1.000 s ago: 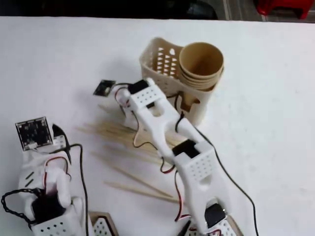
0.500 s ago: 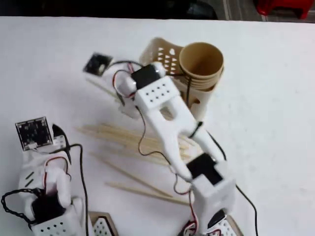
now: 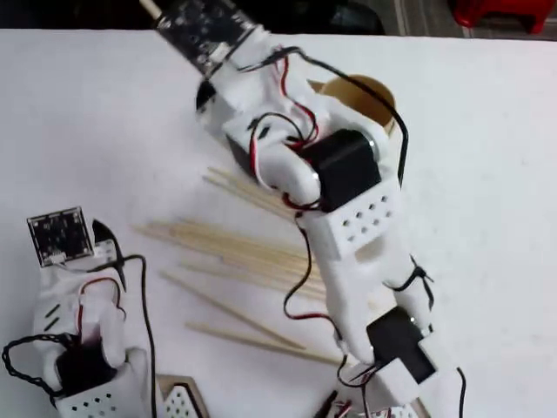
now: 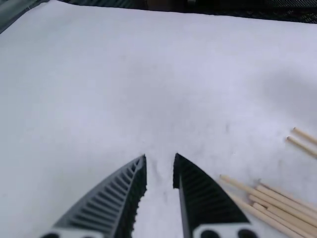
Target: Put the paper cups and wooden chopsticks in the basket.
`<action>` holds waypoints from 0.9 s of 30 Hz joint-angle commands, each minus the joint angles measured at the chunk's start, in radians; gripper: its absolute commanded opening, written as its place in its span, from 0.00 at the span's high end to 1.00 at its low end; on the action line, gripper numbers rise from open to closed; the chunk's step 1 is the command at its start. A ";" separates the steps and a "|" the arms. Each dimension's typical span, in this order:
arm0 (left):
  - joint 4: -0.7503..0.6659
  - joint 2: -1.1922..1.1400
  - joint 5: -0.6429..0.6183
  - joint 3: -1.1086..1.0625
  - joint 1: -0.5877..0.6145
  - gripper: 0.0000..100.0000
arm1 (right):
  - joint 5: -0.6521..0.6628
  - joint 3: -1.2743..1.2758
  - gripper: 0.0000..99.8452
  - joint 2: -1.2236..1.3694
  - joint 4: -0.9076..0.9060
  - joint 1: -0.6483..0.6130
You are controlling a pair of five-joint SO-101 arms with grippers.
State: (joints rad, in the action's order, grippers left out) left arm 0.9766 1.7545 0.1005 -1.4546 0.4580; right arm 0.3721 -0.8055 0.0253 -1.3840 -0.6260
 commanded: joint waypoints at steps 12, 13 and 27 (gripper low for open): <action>-0.028 0.019 -0.005 0.006 0.004 0.89 | -0.106 -0.034 0.98 0.028 0.421 0.183; -0.028 0.019 -0.005 0.006 0.004 0.89 | -0.106 -0.034 0.98 0.039 0.435 0.189; -0.028 0.019 -0.005 0.006 0.004 0.89 | -0.181 -0.034 0.98 0.220 0.498 0.254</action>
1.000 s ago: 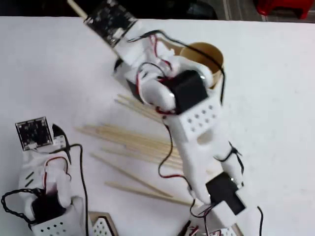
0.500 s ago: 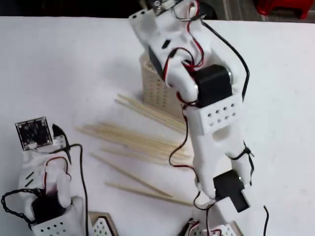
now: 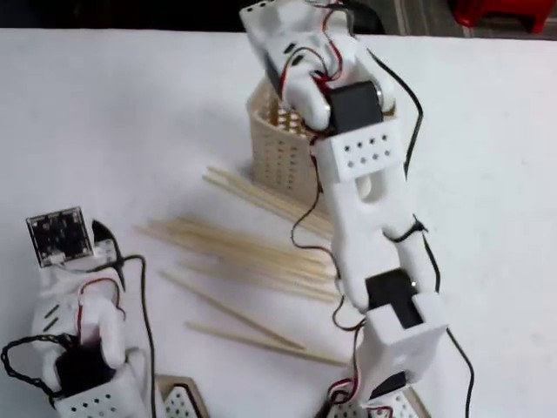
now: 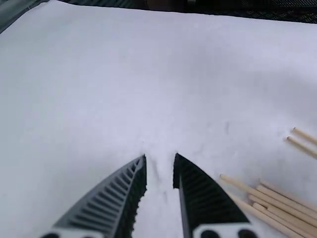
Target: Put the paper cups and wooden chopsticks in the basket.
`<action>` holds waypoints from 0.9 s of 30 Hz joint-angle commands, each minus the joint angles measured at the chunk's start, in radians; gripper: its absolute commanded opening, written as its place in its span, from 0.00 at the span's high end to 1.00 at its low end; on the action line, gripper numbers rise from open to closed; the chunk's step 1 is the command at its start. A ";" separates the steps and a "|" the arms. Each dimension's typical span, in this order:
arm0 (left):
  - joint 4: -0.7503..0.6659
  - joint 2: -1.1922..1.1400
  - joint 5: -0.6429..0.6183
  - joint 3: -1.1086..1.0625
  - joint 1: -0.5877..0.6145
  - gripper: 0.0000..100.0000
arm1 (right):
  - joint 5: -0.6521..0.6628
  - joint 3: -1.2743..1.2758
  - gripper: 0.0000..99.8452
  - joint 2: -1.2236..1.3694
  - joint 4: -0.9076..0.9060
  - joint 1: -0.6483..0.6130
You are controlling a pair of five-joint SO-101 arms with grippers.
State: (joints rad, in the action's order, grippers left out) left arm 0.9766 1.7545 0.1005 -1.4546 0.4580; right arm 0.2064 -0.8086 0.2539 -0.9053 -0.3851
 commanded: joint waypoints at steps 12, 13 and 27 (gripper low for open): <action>-0.029 0.019 -0.005 0.006 0.004 0.89 | -0.011 0.338 0.98 -0.088 0.151 0.015; -0.029 0.019 -0.005 0.006 0.004 0.89 | -0.011 0.384 0.98 -0.099 0.182 0.016; -0.029 0.019 -0.005 0.006 0.004 0.89 | -0.017 0.595 0.82 -0.257 0.173 0.007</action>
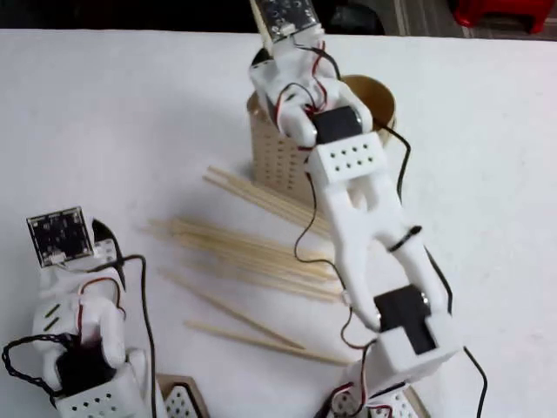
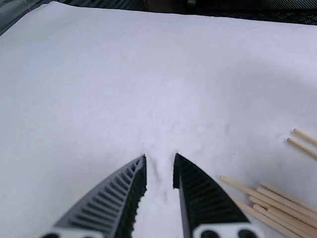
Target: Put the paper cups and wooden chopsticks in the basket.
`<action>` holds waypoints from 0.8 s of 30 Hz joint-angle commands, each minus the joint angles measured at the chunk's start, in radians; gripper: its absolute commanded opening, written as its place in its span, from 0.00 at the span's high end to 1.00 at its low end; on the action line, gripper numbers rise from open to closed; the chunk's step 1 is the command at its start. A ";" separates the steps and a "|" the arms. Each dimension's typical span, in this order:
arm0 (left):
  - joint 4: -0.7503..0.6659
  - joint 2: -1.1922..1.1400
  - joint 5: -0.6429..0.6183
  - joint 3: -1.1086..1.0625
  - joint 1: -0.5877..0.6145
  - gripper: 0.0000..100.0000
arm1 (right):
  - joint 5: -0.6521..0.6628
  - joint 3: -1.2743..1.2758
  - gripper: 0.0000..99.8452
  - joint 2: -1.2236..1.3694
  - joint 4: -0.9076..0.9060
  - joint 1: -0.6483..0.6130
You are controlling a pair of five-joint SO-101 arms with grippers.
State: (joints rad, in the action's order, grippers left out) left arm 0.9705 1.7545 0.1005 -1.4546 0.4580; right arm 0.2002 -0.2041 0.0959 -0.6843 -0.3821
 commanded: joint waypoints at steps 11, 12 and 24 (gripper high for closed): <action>-0.023 0.019 -0.005 0.006 0.004 0.89 | -0.003 -0.009 0.82 -0.280 -0.354 -0.021; -0.023 0.019 -0.005 0.006 0.004 0.89 | -0.003 -0.009 0.82 -0.291 -0.394 -0.028; -0.037 0.021 -0.012 0.006 0.041 0.89 | 0.169 0.068 0.82 -0.263 -0.740 -0.260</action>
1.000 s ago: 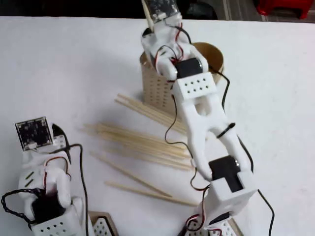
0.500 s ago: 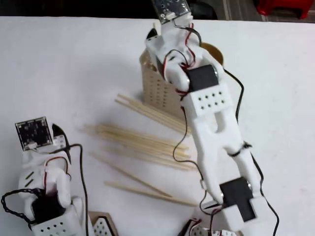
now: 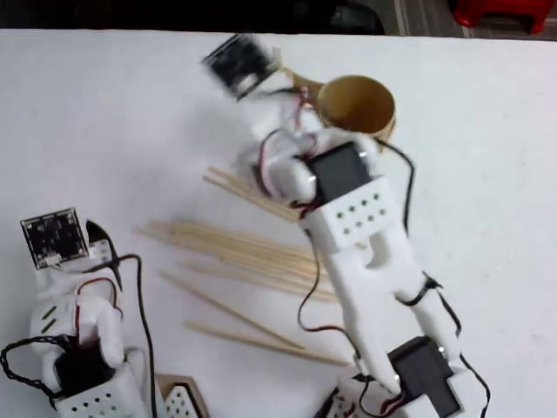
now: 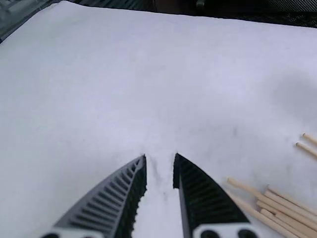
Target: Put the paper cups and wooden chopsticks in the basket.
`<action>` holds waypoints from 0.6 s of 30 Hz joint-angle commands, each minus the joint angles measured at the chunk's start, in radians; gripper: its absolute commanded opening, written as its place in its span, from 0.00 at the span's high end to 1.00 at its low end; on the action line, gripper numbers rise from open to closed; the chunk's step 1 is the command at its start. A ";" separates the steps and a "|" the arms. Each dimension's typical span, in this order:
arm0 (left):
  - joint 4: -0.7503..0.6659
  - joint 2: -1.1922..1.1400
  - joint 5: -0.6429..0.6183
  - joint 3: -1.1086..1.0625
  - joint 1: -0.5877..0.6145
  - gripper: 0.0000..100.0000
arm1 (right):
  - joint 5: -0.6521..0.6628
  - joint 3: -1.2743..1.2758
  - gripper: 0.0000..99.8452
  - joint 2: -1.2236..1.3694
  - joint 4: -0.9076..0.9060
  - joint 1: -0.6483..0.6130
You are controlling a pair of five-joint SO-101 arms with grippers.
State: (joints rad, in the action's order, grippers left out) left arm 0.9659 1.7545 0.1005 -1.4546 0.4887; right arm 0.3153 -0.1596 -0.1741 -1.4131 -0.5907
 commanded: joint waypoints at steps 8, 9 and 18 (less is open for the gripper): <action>-0.032 0.021 -0.012 0.006 0.010 0.89 | 0.195 0.075 0.81 0.260 0.120 -0.091; -0.032 0.021 -0.012 0.006 0.010 0.89 | 0.204 0.066 0.81 0.302 0.143 -0.090; -0.031 0.021 -0.012 0.006 0.010 0.89 | 0.279 -0.189 0.81 0.653 0.177 -0.056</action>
State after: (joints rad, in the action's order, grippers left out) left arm 0.9613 1.7545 0.1005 -1.4546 0.4887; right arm 0.5792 -0.2225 0.4227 -1.2474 -0.6705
